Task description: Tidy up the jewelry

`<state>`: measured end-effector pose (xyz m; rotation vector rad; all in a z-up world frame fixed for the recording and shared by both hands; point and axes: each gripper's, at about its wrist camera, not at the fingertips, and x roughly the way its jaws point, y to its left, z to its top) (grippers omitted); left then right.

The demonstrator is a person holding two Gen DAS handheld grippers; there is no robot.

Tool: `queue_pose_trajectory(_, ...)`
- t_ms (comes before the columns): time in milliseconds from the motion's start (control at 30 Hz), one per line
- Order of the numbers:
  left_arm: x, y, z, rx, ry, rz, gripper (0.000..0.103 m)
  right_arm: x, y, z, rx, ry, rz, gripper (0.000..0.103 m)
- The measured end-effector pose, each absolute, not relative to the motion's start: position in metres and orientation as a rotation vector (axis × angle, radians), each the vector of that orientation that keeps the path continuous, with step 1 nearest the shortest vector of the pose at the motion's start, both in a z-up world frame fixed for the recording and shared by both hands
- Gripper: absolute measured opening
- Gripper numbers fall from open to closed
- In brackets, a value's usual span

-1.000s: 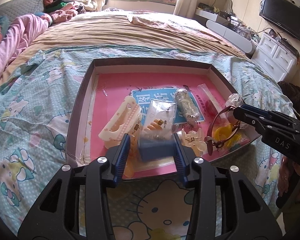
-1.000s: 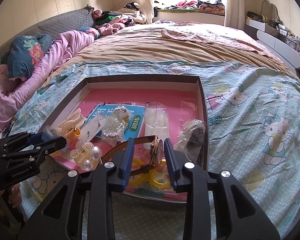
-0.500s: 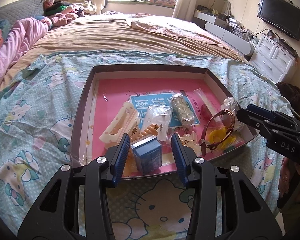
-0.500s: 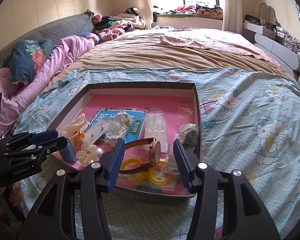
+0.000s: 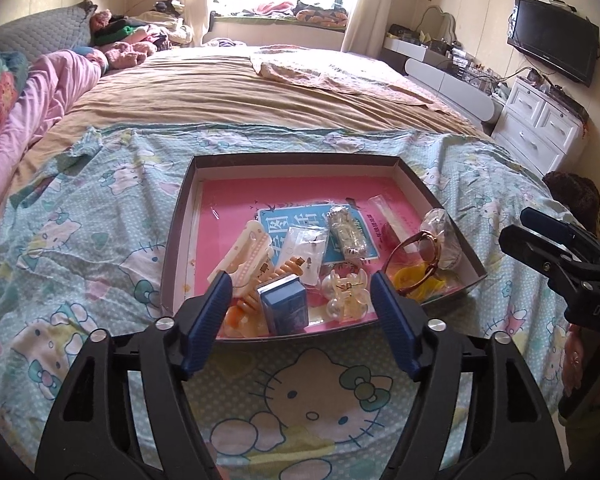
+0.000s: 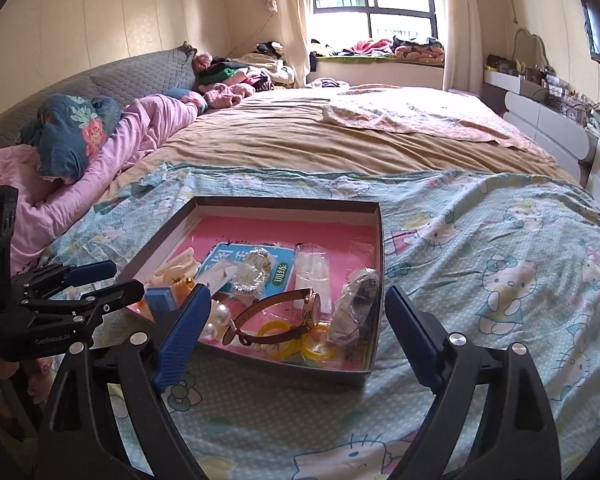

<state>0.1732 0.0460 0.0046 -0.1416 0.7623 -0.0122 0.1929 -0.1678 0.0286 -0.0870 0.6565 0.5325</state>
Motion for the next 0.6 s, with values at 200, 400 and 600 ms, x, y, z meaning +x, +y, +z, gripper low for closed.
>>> queue_pose_trajectory(200,0.156,0.040,0.011,-0.132,0.742,-0.010,0.090,0.169,-0.174,0.038,-0.084,0.623,0.550,0.095)
queue_pose_trajectory(400,0.138,0.037,0.015,-0.128,0.734,0.005,0.093,0.145,-0.180,0.044,-0.087,0.595,0.563,0.096)
queue_pose_trajectory(600,0.121,0.038,0.020,-0.150,0.725,0.022,0.093,0.126,-0.186,0.044,-0.089,0.589,0.571,0.097)
